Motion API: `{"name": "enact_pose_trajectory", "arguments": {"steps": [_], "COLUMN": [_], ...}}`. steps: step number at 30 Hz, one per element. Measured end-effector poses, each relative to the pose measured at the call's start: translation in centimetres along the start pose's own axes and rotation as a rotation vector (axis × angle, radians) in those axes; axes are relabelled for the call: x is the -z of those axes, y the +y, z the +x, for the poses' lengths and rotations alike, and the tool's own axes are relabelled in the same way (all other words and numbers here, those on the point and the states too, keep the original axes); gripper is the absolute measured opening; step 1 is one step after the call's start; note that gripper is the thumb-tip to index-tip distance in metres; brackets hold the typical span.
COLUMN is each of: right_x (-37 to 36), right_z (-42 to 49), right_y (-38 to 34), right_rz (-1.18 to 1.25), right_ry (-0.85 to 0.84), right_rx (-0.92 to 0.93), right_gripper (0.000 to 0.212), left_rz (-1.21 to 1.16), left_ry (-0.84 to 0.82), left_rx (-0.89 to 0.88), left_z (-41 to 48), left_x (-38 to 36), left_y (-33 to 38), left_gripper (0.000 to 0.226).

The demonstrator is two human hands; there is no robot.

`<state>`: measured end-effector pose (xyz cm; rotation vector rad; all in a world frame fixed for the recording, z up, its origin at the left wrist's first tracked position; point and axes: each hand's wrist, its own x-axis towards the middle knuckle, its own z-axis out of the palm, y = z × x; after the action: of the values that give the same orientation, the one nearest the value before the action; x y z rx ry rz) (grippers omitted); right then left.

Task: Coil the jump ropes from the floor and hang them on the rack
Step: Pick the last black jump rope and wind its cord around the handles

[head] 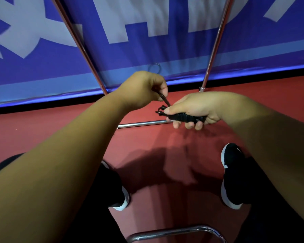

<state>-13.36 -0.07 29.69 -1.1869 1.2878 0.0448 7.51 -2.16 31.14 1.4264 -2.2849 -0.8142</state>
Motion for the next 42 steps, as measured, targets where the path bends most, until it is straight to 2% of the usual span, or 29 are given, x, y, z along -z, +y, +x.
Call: {"name": "enact_pose_trajectory", "arguments": {"steps": [2,5,10,14,17,21,23,28,32,36,42], "right_x": [0.1,0.1,-0.2,0.2,0.7,1.4,1.6,1.9,1.8,0.8,-0.2], "right_z": [0.7,1.8,1.9,1.8,1.7,1.5,1.4,1.4,1.0,0.9,0.5], "right_y": [0.3,0.6,-0.2,-0.4,-0.4,-0.7,-0.7,-0.7,-0.7,-0.7,-0.8], "right_rz": [0.025,0.162,0.391,0.512,0.578,0.601,0.590,0.602,0.570,0.458,0.326], "right_ry": [0.159,0.315,0.309,0.311,0.311,0.305,0.318,0.361,0.370,0.296,0.165], "right_rx": [-0.006,0.042,0.141,0.091,0.117,0.186,0.203,0.213,0.214,0.216,0.207], "right_gripper": [0.039,0.032,0.037,0.052,0.048,0.044,0.044,0.043,0.038,0.033,0.034], "left_rz": [0.151,0.243,0.386,0.026,-0.271,-0.865,-0.940,-0.827,-0.469,-0.236,-0.221], "left_ry": [-0.023,-0.029,-0.014,-0.009,-0.030,-0.196,-0.216,-0.196,-0.325,-0.314,-0.203], "left_rx": [-0.062,-0.013,0.155,0.213,0.160,0.161,0.152,0.180,0.137,0.262,0.391], "left_z": [0.2,0.5,0.5,0.2,-0.1,-0.5,-0.5,-0.3,-1.0,-0.9,-0.7], "left_x": [-0.1,-0.6,-1.9,-1.9,-0.8,-0.7,-0.8,-0.8,-0.8,-1.1,-1.5], "left_y": [0.2,0.3,0.0,-0.1,0.7,0.9,1.1,0.9,0.1,-0.8,-1.4], "left_gripper": [0.026,0.032,0.018,0.025,0.025,0.025,0.025,0.039,0.032,0.020,0.011]}}
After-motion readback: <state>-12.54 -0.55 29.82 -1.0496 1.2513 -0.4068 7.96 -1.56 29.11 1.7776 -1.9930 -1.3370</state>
